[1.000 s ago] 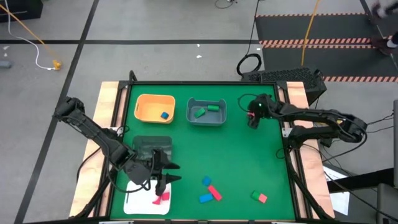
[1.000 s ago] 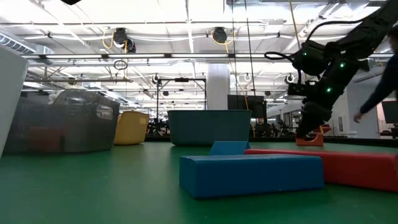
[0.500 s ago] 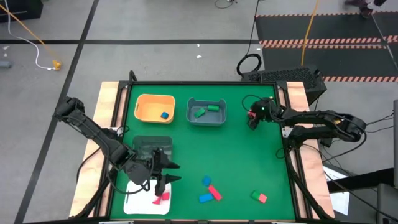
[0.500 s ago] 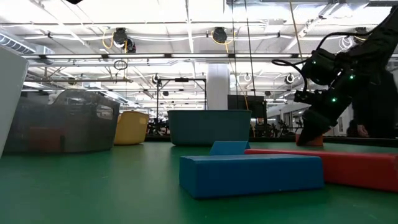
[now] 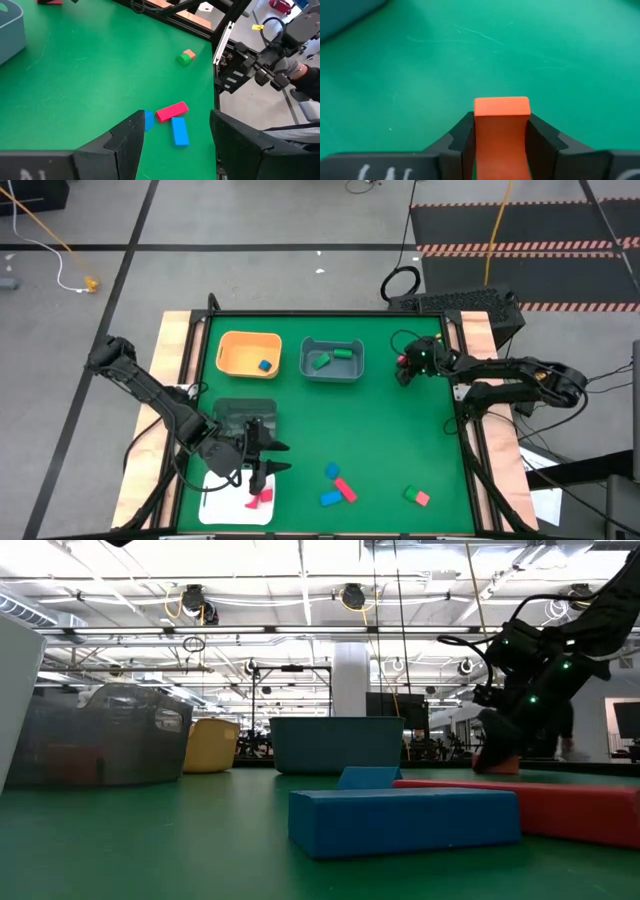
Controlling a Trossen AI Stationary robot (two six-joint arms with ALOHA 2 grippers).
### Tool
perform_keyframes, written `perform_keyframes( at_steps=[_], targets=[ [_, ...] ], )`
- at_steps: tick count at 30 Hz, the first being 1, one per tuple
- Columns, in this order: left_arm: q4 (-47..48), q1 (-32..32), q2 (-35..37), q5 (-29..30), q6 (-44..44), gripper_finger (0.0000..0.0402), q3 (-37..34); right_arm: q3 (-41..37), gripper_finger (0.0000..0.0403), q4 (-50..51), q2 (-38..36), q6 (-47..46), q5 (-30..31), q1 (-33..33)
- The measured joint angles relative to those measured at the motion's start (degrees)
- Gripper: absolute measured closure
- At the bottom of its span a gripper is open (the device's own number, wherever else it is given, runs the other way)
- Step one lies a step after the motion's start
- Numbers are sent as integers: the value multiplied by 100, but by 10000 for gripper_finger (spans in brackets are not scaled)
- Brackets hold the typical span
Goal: Sort & place blocks by color
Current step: Put the orange arch block into the black bin
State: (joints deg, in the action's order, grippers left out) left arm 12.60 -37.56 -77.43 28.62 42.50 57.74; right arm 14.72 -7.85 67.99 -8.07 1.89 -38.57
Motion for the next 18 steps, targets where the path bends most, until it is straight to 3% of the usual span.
perform_keyframes(
  at_steps=[10,18],
  targets=[
    [-73,64,-2,210,-2,178,0,417,289,124,24,-312,-580,13],
    [-71,505,-75,526,-46,178,0,1130,289,69,13,-328,-963,293]
  ],
)
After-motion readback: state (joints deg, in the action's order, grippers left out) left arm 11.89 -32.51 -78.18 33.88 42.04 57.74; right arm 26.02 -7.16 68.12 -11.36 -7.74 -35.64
